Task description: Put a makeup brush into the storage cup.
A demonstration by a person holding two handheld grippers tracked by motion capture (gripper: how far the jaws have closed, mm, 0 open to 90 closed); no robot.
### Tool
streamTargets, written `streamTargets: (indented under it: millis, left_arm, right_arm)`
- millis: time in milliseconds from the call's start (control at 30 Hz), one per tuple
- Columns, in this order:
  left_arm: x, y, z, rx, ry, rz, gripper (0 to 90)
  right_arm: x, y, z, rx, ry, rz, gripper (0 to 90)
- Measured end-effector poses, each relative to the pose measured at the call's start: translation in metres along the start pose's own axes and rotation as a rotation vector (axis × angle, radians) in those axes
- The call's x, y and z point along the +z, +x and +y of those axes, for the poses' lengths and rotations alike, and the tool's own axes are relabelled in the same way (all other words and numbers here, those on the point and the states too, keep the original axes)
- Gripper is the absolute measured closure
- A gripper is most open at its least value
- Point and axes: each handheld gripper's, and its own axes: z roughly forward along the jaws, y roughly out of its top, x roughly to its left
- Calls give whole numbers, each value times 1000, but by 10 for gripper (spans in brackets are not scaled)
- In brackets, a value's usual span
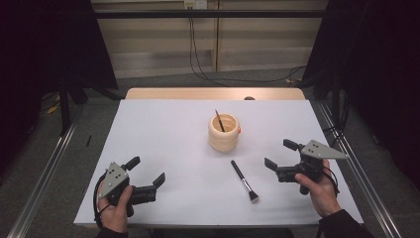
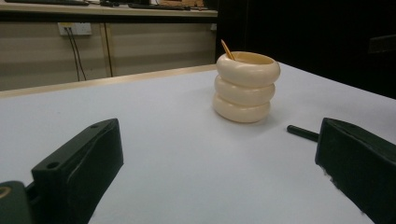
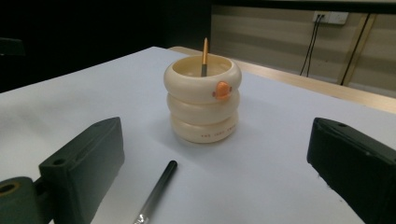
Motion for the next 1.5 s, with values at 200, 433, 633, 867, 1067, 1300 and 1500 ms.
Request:
streamTargets:
  millis: [200,433,633,867,1067,1300,1500]
  left_arm:
    - [0,0,0,4,6,-1,9]
    - [2,0,0,-4,4,-14,9]
    - [2,0,0,-2,8,-12,11]
    - [2,0,0,4,9,-16,10]
    - [3,0,0,3,11,-14,10]
    - [2,0,0,4,12,-12,10]
    - [3,0,0,6,14,-12,9]
  right_arm:
    - [11,0,9,28,1,16,64]
    - [27,7,12,-8,70,76,73]
    - [38,9,12,-15,134,100,66]
    - [48,16,6,-65,304,129,49]
    - [54,19,3,-78,394,167,96]
    - [59,18,2,-42,490,214,158]
    - [65,21,4,8,621,235,201]
